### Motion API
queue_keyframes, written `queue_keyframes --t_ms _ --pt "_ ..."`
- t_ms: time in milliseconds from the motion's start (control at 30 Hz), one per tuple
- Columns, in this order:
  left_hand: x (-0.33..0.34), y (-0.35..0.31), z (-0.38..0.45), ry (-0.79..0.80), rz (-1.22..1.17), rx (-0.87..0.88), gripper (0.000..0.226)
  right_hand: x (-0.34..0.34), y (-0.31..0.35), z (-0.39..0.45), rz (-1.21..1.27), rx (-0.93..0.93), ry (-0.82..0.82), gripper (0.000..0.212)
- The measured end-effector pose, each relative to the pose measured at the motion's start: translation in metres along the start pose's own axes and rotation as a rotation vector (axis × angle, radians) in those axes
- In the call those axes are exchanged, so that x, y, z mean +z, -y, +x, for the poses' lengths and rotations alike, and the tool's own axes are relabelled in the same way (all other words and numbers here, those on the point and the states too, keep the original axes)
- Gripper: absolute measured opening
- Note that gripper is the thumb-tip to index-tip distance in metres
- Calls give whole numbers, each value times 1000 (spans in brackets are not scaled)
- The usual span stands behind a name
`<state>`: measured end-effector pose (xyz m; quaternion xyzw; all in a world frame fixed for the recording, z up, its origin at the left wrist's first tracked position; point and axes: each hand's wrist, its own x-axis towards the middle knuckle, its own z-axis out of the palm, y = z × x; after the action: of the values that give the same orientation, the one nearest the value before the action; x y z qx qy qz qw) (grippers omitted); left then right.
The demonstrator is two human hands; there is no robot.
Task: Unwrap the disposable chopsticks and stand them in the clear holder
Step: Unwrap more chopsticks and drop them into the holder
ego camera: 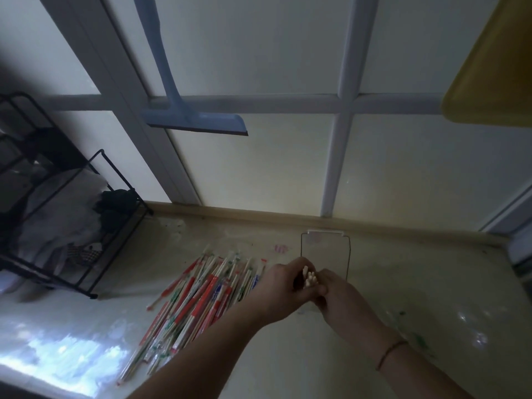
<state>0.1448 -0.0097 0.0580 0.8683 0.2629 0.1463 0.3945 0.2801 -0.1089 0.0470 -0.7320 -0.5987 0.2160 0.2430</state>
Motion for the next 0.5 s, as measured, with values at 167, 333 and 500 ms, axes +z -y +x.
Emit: queue_keyframes --t_ms 167,333,500 --pt "9 11 -11 -25 -46 -67 37 3 -2 -2 6 -37 -30 25" --pt "11 13 -8 -41 -49 -98 36 2 -1 -4 -13 -52 -58 31" --pt "7 16 -10 -48 -2 -65 45 1 -1 -6 -2 -54 -110 39"
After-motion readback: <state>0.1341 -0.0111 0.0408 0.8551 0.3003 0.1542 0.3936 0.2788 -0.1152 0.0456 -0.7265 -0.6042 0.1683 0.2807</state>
